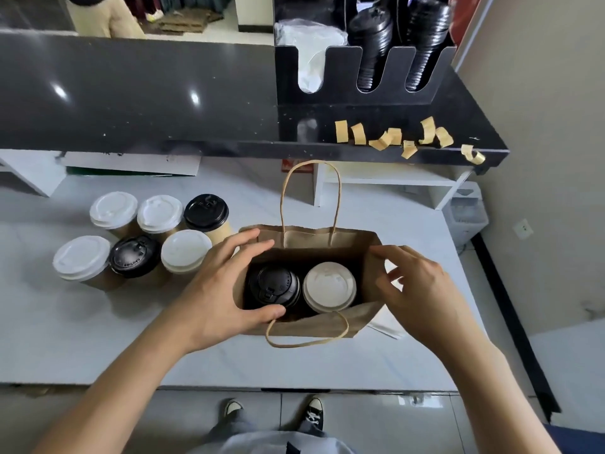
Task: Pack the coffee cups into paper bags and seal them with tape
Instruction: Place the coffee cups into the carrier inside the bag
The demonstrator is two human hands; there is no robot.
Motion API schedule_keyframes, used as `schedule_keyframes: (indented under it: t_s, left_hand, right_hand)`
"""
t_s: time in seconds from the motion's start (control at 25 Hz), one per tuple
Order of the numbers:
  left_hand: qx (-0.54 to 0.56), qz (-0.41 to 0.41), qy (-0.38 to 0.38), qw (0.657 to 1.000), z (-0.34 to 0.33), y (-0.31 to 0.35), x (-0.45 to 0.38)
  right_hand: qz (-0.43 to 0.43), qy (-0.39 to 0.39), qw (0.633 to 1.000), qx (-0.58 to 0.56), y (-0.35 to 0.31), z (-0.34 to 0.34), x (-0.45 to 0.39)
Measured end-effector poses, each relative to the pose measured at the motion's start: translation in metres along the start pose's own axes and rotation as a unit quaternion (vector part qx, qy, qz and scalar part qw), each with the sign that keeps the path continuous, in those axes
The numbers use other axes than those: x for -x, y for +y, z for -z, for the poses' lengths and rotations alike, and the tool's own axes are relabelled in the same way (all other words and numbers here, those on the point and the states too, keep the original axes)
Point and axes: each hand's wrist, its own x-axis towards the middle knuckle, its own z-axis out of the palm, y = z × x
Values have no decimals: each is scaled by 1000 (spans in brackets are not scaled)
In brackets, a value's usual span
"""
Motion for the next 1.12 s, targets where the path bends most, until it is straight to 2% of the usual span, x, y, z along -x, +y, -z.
schedule_keyframes:
  t_s: [0.16,0.36,0.68,1.12]
  left_hand:
    - [-29,-10,30,999,4,-3,0]
    - [-21,-40,47,998,22,0,-9]
    - [-3,-82,68,994,51,23,-52]
    - [-27,-177,101,979,92,88,-126]
  right_hand:
    - [13,-21,1000,1,-2,0,-4]
    - [17,-7,1000,-20,-12,6,-9]
    - [20,81,996,-41,-24,44,-34]
    - [96,157,983,-17,-56,102,-98]
